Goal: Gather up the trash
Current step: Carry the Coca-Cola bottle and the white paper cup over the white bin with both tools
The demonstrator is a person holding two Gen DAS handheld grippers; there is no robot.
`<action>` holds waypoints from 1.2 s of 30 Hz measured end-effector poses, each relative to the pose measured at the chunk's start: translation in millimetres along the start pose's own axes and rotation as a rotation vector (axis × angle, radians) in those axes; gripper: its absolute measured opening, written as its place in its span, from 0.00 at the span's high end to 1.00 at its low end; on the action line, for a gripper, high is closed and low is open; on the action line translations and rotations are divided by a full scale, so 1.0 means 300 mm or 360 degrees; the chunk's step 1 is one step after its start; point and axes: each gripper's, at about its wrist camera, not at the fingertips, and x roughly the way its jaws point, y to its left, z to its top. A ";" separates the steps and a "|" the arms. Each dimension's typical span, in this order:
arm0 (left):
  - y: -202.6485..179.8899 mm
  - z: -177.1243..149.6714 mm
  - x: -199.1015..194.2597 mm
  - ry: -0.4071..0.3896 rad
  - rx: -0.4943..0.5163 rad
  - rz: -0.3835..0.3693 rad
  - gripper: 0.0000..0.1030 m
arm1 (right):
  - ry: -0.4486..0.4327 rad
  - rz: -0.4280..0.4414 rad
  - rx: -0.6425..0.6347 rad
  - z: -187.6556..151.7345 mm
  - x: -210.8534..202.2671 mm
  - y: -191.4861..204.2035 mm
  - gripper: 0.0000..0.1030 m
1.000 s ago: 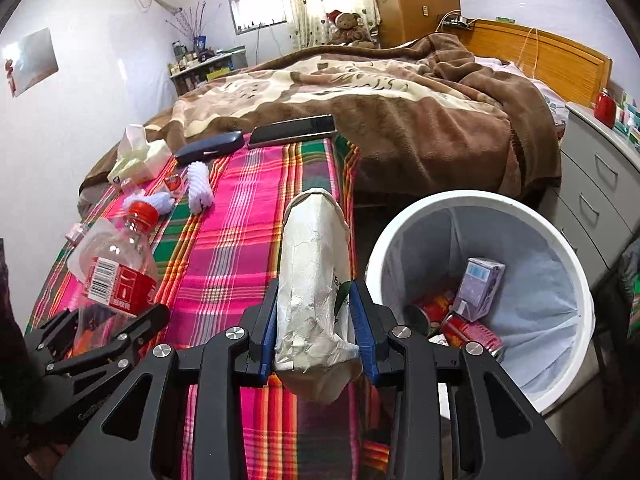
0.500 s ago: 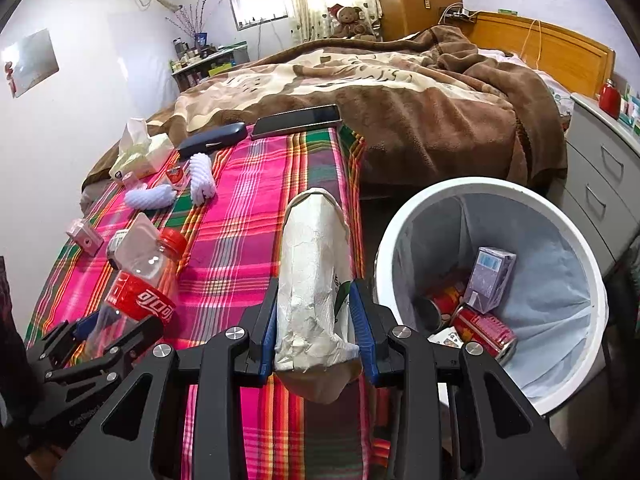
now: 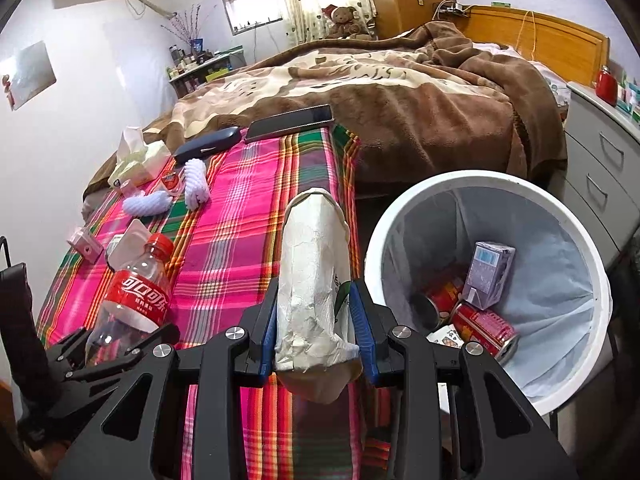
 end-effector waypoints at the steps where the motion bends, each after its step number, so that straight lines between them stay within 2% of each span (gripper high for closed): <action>1: -0.002 0.003 0.003 0.0005 0.0005 0.0002 0.34 | -0.0001 0.0003 -0.0001 0.001 0.000 0.000 0.66; 6: -0.003 0.019 0.016 0.0022 0.0001 0.0027 0.34 | -0.0004 0.0011 0.0003 0.000 -0.002 -0.005 0.66; 9: 0.009 0.034 0.021 0.0035 -0.0064 -0.0015 0.34 | -0.0001 0.0016 0.0005 0.000 -0.005 -0.007 0.66; 14: 0.010 0.041 0.030 0.0039 -0.0063 0.0004 0.34 | -0.0009 0.0028 0.0009 0.003 -0.010 -0.013 0.66; 28: -0.092 0.028 -0.049 -0.0042 0.0041 -0.0089 0.39 | -0.0063 0.0027 0.0078 0.002 -0.045 -0.080 0.66; 36: -0.113 0.021 -0.032 0.0020 0.0066 -0.0099 0.40 | -0.0071 0.0034 0.0109 -0.006 -0.048 -0.103 0.66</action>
